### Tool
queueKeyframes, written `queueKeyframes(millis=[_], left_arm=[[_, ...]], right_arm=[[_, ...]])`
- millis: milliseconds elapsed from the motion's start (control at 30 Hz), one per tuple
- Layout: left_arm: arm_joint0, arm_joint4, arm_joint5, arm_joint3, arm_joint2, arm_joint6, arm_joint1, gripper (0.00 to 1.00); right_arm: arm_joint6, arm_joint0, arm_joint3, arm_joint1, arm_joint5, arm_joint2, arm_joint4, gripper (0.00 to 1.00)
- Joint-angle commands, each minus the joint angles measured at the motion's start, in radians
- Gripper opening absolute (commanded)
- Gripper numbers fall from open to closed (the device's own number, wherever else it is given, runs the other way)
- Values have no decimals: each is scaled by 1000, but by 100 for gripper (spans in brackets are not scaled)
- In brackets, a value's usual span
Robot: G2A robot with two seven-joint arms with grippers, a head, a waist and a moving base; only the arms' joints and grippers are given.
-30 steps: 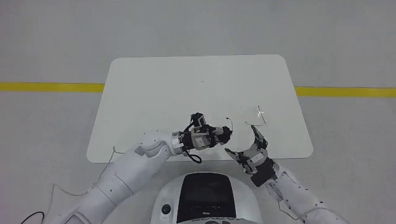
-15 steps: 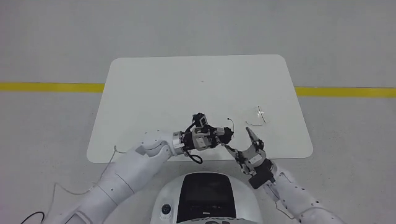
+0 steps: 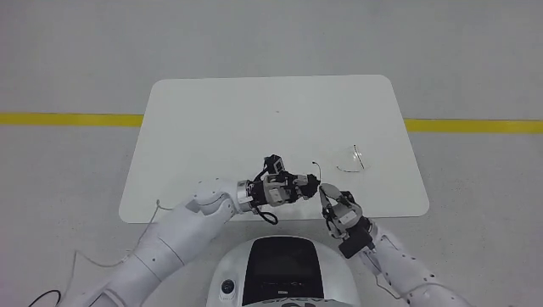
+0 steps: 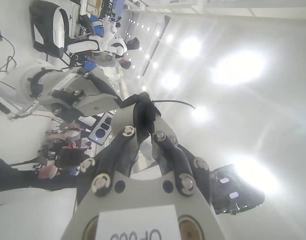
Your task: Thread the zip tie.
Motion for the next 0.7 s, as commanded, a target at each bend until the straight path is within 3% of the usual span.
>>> queueKeyframes(millis=[0, 667], left_arm=[[0, 0, 0, 0, 0, 0, 0, 0], [0, 0, 0, 0, 0, 0, 0, 0]], right_arm=[[-1, 0, 1, -2, 0, 1, 0, 7], [1, 10, -3, -11, -3, 0, 0, 10]])
